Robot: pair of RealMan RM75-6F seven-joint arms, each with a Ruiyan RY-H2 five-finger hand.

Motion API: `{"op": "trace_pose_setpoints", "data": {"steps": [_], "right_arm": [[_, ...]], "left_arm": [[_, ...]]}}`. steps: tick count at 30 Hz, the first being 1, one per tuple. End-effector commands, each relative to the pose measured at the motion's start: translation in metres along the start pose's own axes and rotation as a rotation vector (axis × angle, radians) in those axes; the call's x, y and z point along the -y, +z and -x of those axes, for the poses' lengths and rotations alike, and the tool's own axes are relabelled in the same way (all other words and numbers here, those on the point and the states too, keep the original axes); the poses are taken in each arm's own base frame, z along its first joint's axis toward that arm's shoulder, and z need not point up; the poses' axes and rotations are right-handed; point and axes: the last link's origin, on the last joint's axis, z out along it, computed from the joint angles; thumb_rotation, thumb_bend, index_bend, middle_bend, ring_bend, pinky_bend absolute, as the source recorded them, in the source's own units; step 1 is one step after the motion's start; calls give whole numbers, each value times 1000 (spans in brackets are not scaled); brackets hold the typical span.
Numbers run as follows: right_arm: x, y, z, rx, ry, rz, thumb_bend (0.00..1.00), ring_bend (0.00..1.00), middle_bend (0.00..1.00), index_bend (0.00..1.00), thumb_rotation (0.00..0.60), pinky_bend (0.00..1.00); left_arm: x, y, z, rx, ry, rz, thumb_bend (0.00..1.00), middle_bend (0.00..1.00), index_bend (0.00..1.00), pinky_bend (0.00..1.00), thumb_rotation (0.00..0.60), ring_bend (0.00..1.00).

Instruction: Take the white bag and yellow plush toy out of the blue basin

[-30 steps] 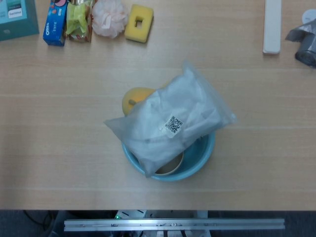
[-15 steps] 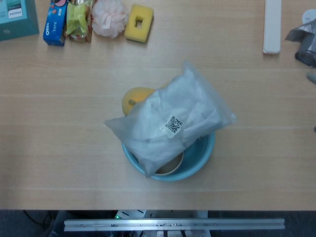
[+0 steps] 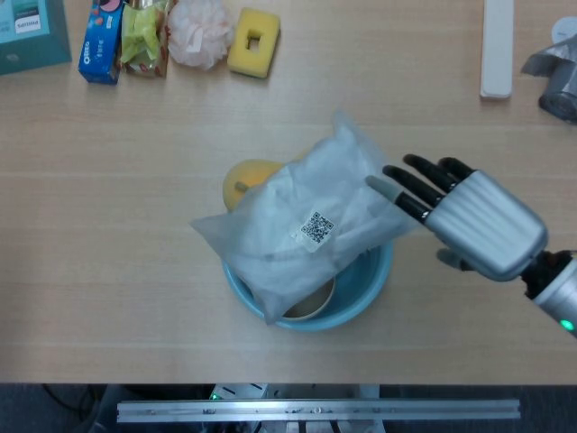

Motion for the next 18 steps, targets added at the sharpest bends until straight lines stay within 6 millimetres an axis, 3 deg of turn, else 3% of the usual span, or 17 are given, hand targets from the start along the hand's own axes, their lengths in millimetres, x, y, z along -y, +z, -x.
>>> {"op": "trace_pose_setpoints", "data": {"steps": [1,10,18], "right_arm": [[29,38,0,5,-41,-87,0,116,132,0,600,303],[64,78,16,11,-152,-110,0,113,128,0,600,299],[82,103,25,30,-235,-95,0,114,158,17,600,295]], "left_arm": [[3,-1,0,-2,-1,-11,240,285,328,164,600,187],[7,-2,-1,4,-10,-27,240,285,328,164,600,187],[10,-2,-3,10,-24,-31,240,285,328,164,600,187]]}}
